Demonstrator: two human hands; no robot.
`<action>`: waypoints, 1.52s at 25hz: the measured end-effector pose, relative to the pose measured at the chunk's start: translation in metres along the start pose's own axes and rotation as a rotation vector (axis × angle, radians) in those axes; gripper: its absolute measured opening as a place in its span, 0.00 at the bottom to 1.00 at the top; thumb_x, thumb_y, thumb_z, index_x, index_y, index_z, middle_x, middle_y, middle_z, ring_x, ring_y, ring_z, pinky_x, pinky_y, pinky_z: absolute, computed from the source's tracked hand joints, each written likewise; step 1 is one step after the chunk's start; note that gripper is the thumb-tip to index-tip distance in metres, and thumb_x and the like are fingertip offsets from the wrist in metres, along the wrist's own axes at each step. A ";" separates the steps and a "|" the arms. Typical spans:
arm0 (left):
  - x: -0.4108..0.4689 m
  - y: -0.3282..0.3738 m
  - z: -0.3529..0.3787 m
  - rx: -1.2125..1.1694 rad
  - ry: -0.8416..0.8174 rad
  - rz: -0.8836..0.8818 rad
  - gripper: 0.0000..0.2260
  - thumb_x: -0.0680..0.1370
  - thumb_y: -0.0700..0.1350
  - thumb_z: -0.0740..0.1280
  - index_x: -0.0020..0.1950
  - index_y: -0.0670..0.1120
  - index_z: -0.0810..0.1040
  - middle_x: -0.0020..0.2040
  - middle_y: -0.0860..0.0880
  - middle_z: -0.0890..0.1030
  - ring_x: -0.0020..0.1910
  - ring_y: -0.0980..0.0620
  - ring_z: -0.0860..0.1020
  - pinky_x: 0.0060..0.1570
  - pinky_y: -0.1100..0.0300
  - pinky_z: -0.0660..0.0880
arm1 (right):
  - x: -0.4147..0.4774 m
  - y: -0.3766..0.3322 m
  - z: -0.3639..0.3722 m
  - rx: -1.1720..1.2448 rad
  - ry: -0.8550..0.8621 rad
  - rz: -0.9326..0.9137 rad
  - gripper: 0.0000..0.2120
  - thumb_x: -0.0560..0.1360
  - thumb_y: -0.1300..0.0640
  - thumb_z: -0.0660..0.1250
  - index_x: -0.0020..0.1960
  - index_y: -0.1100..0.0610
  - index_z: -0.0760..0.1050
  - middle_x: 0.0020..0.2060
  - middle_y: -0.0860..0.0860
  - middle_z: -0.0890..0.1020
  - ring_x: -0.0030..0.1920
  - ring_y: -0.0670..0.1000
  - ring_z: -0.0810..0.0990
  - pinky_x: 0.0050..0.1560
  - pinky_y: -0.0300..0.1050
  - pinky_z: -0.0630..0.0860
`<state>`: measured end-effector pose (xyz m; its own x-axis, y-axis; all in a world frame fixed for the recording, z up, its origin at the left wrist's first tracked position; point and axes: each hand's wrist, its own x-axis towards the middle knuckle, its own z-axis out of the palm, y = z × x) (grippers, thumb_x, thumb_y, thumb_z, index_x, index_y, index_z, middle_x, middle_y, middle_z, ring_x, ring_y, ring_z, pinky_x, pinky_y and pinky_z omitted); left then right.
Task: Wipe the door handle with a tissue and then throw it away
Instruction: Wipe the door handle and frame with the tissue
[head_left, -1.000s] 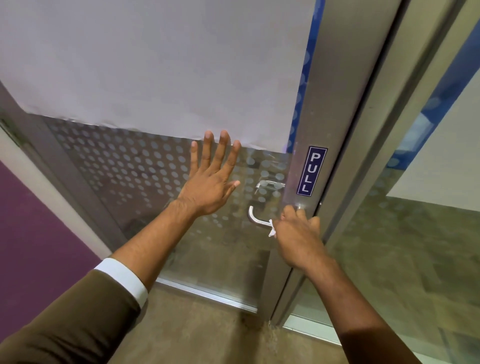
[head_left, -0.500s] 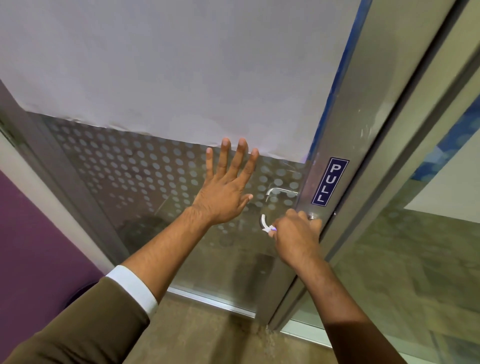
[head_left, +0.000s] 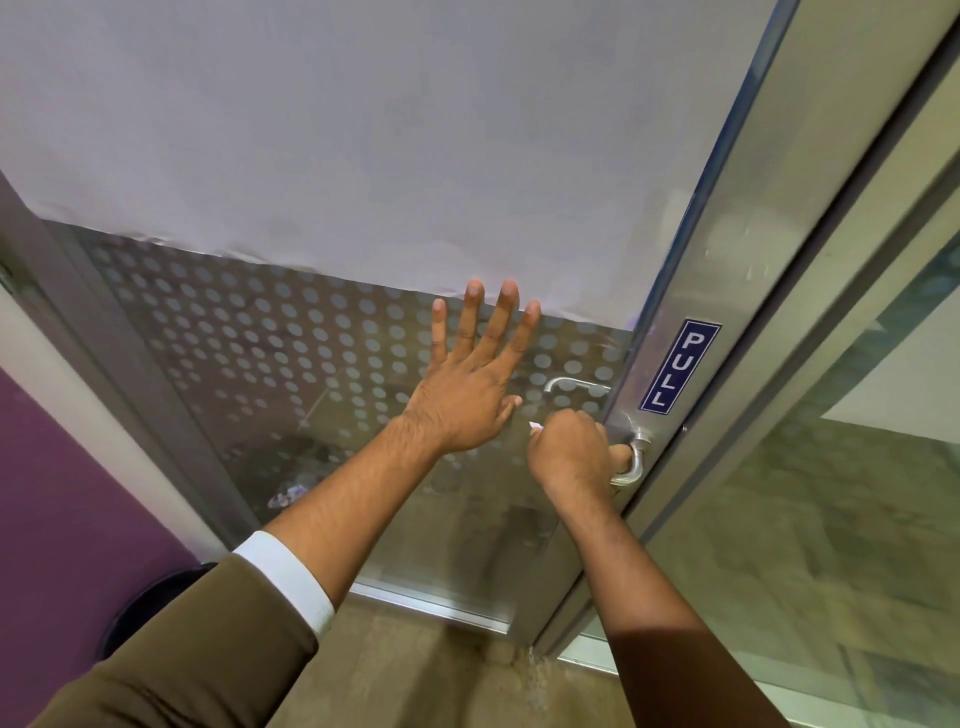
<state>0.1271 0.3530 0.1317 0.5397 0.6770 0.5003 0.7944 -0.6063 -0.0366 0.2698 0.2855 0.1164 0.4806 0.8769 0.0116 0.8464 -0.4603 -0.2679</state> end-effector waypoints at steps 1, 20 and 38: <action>0.000 -0.001 0.000 0.002 0.003 0.004 0.56 0.78 0.57 0.74 0.86 0.50 0.30 0.83 0.45 0.23 0.80 0.38 0.21 0.76 0.29 0.26 | -0.003 0.001 0.000 -0.043 0.024 -0.029 0.10 0.80 0.49 0.65 0.55 0.51 0.82 0.57 0.50 0.81 0.62 0.56 0.76 0.59 0.60 0.64; -0.001 -0.002 0.002 0.034 -0.003 0.002 0.56 0.79 0.58 0.74 0.87 0.48 0.32 0.83 0.45 0.24 0.82 0.34 0.28 0.79 0.22 0.38 | -0.004 0.152 -0.024 -0.378 0.267 -0.490 0.09 0.75 0.43 0.75 0.55 0.37 0.80 0.43 0.45 0.75 0.43 0.53 0.77 0.43 0.48 0.61; -0.005 -0.004 0.005 0.010 0.022 0.031 0.52 0.81 0.63 0.69 0.88 0.49 0.35 0.85 0.45 0.28 0.83 0.36 0.29 0.79 0.27 0.34 | -0.052 0.106 0.017 -0.203 0.409 -0.263 0.09 0.72 0.52 0.80 0.48 0.53 0.83 0.34 0.51 0.84 0.35 0.57 0.83 0.38 0.49 0.72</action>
<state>0.1224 0.3544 0.1255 0.5581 0.6487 0.5174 0.7802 -0.6226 -0.0611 0.3308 0.1938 0.0715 0.2615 0.8597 0.4389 0.9585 -0.2847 -0.0134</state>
